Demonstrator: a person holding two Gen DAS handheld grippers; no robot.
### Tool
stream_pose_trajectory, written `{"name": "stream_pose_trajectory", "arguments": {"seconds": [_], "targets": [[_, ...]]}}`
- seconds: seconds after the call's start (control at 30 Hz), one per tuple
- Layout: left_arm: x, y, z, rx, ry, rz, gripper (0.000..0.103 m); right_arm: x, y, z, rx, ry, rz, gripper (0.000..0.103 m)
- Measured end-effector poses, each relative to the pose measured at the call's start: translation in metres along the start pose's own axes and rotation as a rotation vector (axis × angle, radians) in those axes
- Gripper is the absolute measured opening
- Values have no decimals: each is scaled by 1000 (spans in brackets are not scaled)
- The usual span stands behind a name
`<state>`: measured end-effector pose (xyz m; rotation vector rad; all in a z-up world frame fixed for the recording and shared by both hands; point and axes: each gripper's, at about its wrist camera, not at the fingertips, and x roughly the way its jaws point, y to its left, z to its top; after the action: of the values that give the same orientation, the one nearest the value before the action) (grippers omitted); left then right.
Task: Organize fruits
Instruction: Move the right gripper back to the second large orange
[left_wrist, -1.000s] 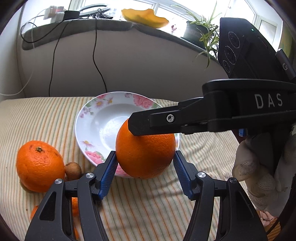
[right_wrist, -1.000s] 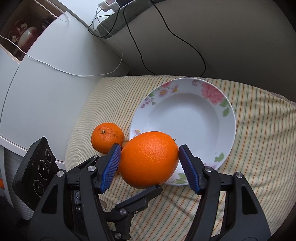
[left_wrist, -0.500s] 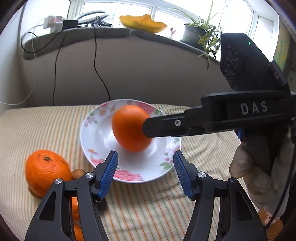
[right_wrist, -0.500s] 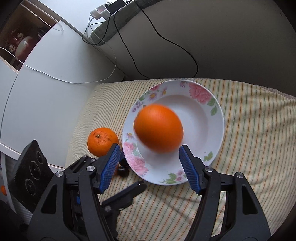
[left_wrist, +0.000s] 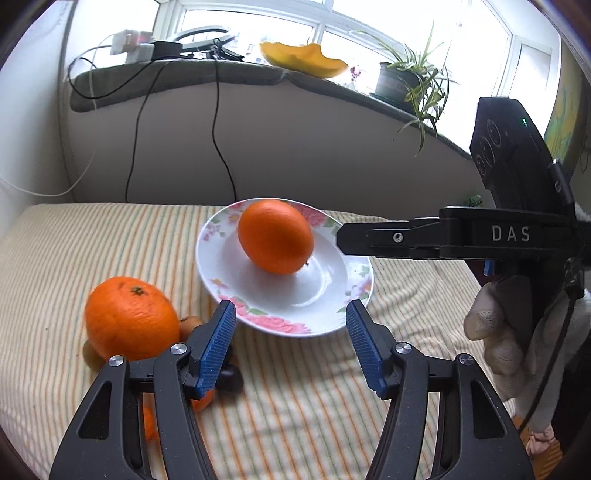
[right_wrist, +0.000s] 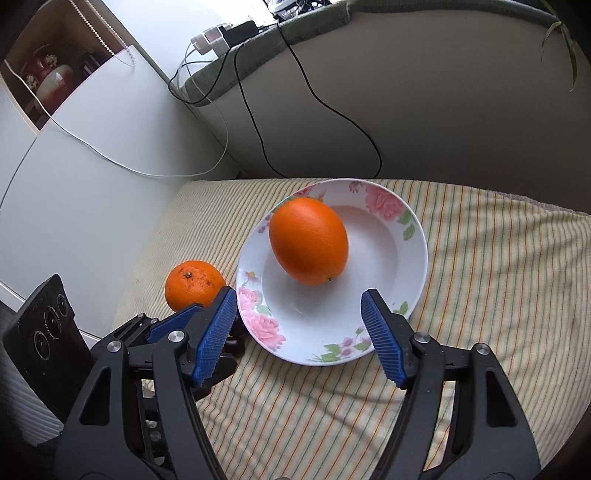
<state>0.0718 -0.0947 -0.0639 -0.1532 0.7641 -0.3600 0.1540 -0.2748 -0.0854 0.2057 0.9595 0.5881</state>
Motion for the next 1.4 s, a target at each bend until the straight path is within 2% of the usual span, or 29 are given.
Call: {"name": "stream_pose_trajectory", "arguments": {"seconds": [0.13, 0.47, 0.67, 0.9, 1.1, 1.4], "targets": [[-12, 9, -4, -16, -16, 10, 62, -6, 3, -7, 6, -59, 15, 80], [-38, 49, -13, -78, -33, 63, 62, -6, 27, -12, -74, -87, 16, 80], [-44, 75, -17, -122, -33, 92, 62, 4, 39, -13, -91, -35, 58, 80], [-39, 90, -23, -145, -16, 105, 62, 20, 65, -9, -109, 24, 162, 80], [-34, 96, -26, -148, -7, 108, 62, 50, 86, -1, -94, 92, 225, 80], [-27, 102, -26, -153, -5, 97, 62, 98, 104, 15, -67, 189, 260, 80]]}}
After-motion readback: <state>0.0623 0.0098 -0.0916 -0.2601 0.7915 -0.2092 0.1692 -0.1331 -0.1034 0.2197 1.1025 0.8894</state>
